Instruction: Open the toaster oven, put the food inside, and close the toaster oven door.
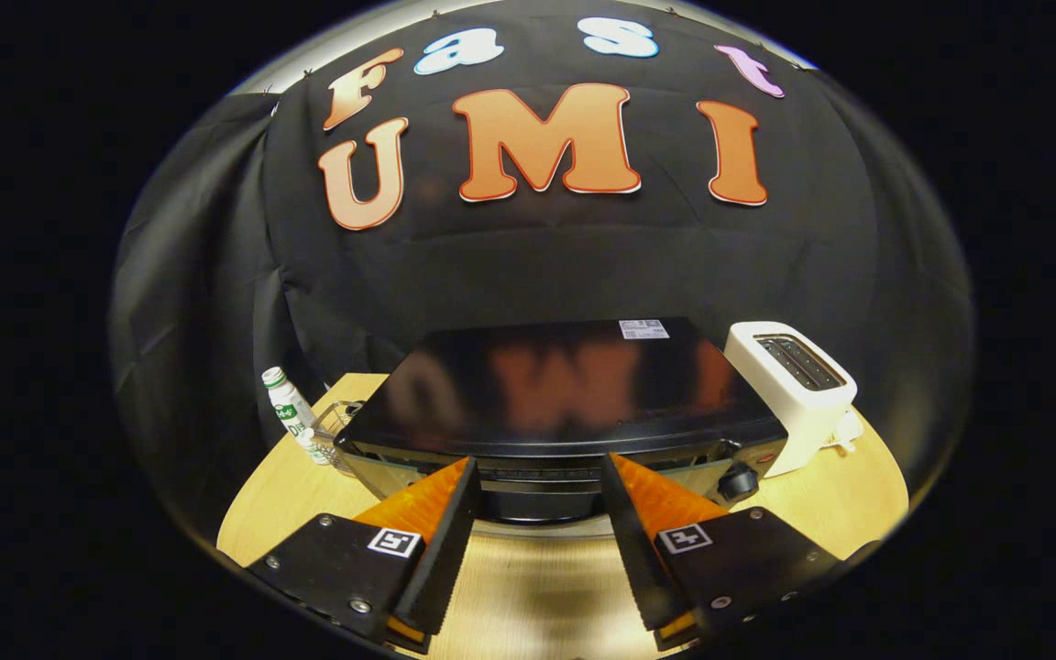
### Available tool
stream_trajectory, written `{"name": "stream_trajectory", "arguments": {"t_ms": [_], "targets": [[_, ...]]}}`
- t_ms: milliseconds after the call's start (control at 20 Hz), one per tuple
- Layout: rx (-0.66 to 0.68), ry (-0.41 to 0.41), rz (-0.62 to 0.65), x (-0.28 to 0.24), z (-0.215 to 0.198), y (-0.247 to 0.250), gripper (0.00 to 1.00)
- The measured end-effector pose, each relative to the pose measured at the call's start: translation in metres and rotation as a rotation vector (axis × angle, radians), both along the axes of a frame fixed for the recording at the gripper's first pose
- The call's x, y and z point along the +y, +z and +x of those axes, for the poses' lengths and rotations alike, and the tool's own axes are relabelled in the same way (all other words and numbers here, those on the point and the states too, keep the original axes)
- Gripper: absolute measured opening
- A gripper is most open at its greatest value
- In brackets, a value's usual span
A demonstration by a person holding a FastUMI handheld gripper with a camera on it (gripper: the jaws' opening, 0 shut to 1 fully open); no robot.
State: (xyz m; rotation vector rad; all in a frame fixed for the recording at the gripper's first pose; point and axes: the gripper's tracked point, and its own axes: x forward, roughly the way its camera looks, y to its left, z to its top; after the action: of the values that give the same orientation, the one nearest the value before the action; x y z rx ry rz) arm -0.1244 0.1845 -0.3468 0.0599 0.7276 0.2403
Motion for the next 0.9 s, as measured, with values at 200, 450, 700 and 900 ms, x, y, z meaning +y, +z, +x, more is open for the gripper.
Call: {"name": "stream_trajectory", "arguments": {"t_ms": [200, 450, 700, 900], "targets": [[0.078, 0.048, 0.021, -0.006, -0.028, -0.002, 0.69], [0.163, 0.116, 0.037, -0.011, -0.063, -0.008, 0.64], [0.229, 0.142, 0.048, -0.017, -0.098, -0.021, 0.60], [0.413, 0.157, 0.086, -0.017, -0.146, -0.048, 0.57]]}}
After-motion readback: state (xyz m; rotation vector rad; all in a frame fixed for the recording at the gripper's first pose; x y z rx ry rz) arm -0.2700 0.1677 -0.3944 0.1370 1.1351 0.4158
